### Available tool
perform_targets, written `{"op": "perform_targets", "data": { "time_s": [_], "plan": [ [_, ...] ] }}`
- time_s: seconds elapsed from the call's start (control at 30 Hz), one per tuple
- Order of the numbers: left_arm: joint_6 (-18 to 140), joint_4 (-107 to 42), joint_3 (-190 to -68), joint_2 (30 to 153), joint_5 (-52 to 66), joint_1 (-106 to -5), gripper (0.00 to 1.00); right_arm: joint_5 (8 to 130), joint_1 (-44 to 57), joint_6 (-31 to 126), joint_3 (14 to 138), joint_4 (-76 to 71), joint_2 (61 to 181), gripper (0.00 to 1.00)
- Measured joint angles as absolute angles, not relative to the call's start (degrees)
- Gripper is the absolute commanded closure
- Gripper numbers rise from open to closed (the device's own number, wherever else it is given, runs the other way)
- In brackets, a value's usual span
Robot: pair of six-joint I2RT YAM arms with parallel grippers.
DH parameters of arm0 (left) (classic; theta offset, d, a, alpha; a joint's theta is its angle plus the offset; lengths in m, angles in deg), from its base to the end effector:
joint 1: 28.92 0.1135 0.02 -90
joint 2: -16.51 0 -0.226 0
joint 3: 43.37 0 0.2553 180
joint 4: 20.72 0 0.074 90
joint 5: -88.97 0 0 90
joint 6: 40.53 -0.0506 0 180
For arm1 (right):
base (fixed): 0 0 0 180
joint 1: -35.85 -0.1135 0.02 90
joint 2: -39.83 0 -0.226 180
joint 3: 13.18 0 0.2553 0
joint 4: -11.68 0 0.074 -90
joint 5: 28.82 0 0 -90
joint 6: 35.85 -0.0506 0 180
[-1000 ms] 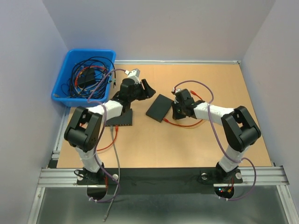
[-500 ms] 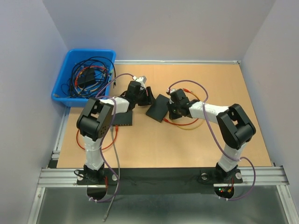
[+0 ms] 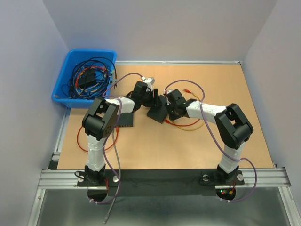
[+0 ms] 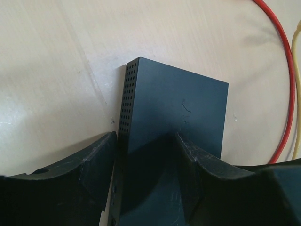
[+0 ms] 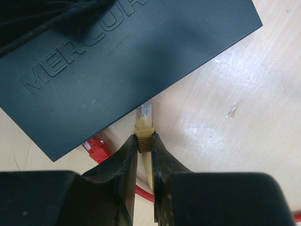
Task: Insert the plug into the switch port
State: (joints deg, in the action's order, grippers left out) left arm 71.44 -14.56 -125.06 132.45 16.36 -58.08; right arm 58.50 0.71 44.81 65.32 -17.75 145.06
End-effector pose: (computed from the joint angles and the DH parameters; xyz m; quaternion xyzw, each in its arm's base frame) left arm 0.3749 -0.2265 0.1155 0.1308 0.8412 -0.3364 0.4027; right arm 0.3094 0.2149 0.1133 -0.2069 0.9338 0.0894 0.2778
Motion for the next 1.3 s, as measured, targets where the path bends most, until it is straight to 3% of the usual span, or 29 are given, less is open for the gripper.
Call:
{"op": "perform_targets", "data": {
  "time_s": [0.8,1.3],
  "plan": [
    [66.22,-13.77,-125.19,132.82,19.11,-58.26,0.38,57.39,-2.48,50.71,70.56,-25.59,146.86,1.00],
    [67.09,-5.80,-121.15,132.82,19.07,-57.23,0.38,57.21,-2.61,51.32,81.76,-35.87,153.20,1.00]
  ]
}}
